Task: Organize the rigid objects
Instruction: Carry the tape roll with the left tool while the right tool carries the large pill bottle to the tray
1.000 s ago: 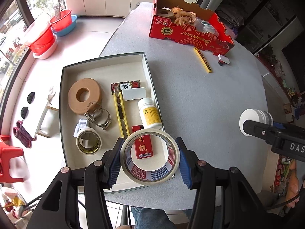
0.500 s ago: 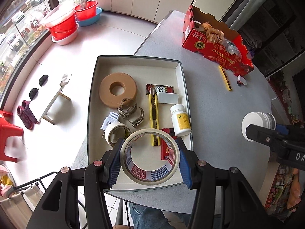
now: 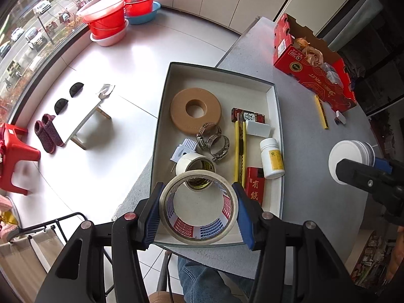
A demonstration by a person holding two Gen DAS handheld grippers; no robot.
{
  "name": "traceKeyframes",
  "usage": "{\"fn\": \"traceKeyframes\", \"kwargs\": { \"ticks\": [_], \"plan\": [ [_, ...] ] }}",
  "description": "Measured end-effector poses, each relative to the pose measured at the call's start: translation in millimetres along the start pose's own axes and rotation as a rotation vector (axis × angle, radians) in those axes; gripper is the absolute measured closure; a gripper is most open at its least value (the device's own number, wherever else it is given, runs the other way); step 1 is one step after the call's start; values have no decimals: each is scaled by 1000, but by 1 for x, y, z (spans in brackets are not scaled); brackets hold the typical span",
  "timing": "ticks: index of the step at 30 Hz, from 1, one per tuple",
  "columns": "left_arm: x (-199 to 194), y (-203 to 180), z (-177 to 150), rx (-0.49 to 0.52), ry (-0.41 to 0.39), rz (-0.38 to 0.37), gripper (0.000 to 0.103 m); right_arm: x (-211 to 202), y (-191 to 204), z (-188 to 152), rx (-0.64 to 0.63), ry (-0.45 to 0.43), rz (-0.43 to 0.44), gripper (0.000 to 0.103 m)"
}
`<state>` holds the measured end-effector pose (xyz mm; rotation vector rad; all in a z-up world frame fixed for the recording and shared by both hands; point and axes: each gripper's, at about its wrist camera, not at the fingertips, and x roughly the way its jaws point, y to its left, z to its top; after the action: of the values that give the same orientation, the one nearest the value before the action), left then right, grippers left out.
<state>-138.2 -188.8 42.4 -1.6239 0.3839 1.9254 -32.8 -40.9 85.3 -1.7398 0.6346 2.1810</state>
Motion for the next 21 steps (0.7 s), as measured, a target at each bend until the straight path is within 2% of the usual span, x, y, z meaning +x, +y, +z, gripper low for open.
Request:
{"fn": "traceKeyframes", "kwargs": {
  "ticks": [9,21],
  "plan": [
    [2,14,9,-42,0,29,47,7,3,11,18,14,26,30],
    [18,-8,31,12,8,61,47,21,7,28,37,32,48,30]
  ]
}}
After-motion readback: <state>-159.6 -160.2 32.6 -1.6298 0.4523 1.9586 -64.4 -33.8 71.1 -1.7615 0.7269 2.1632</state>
